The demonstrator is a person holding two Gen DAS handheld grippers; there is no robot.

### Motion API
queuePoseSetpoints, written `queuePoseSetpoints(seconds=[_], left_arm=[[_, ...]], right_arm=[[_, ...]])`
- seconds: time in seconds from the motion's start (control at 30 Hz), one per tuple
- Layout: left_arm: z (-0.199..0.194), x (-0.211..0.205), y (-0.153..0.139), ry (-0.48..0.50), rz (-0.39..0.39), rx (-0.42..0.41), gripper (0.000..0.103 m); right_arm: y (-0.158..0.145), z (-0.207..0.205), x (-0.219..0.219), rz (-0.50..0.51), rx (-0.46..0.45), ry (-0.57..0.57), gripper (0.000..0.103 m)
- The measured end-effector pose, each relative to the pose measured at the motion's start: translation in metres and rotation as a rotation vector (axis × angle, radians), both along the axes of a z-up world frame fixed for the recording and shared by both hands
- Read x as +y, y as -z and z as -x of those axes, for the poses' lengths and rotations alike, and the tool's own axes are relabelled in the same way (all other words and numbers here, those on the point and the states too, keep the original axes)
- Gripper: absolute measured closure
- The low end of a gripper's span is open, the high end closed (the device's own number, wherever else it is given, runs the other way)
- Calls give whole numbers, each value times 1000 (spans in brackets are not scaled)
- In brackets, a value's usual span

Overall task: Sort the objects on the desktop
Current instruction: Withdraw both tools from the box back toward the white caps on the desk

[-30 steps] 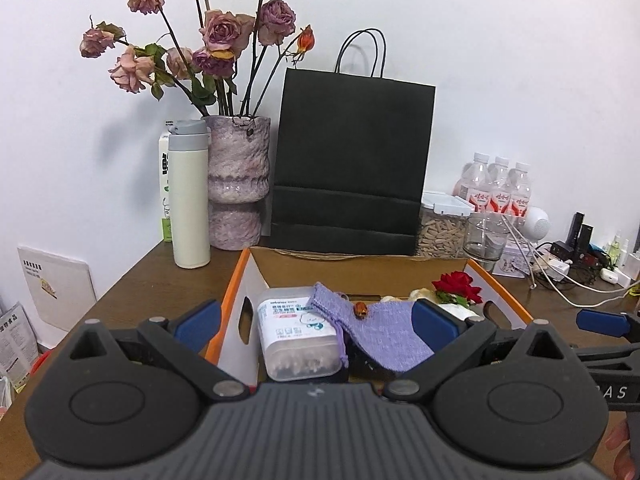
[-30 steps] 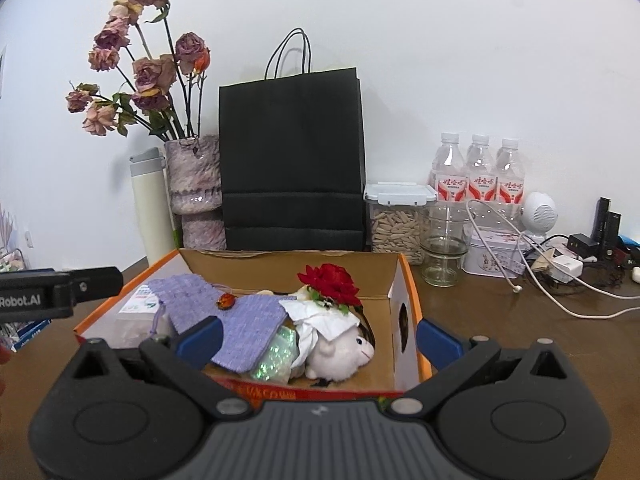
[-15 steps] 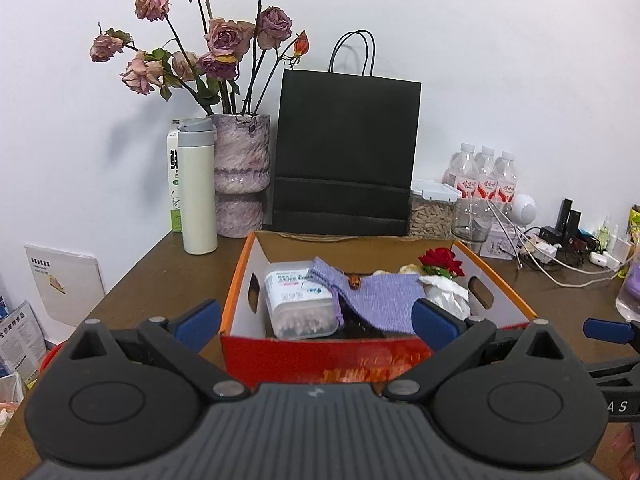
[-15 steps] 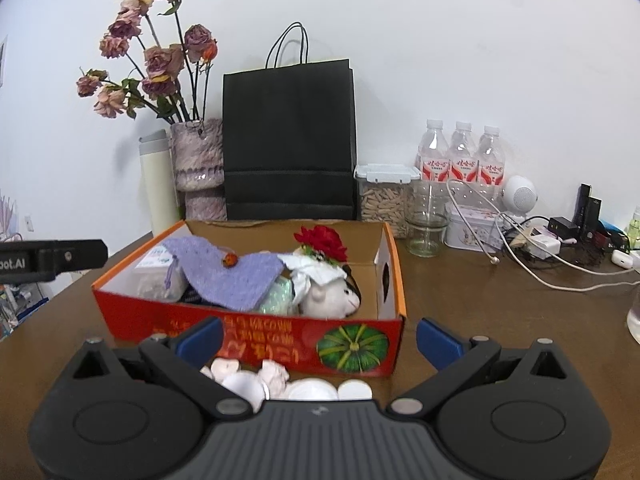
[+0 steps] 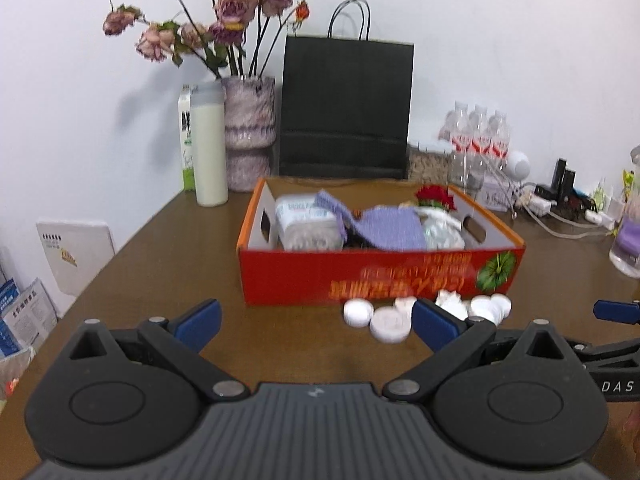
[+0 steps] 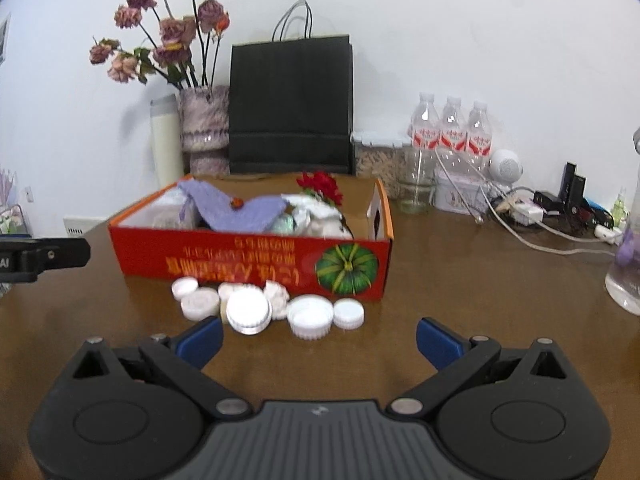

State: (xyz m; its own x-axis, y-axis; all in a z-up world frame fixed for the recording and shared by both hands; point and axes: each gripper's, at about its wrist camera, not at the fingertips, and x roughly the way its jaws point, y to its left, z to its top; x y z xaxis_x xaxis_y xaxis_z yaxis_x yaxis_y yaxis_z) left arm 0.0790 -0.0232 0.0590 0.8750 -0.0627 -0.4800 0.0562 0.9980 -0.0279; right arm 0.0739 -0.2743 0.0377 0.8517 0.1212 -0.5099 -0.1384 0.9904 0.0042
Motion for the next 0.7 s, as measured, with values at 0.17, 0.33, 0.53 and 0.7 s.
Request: queuePoseSetpoints(seconds=[0.17,0.33,0.53,0.7], left_arm=[[4,2,16,8,-2,52,0],[5,4,31,16,-1,105,0],[-3,0,45,22,8,160,0],[-19,-7,54,34,-5,187,0]], right_arm=[[13,4,-2,26,44,10,0],[27,5,-6,37,94,25,0],[41,0,-13,44,136,37,0],[46,-20,-22,12,165,39,0]])
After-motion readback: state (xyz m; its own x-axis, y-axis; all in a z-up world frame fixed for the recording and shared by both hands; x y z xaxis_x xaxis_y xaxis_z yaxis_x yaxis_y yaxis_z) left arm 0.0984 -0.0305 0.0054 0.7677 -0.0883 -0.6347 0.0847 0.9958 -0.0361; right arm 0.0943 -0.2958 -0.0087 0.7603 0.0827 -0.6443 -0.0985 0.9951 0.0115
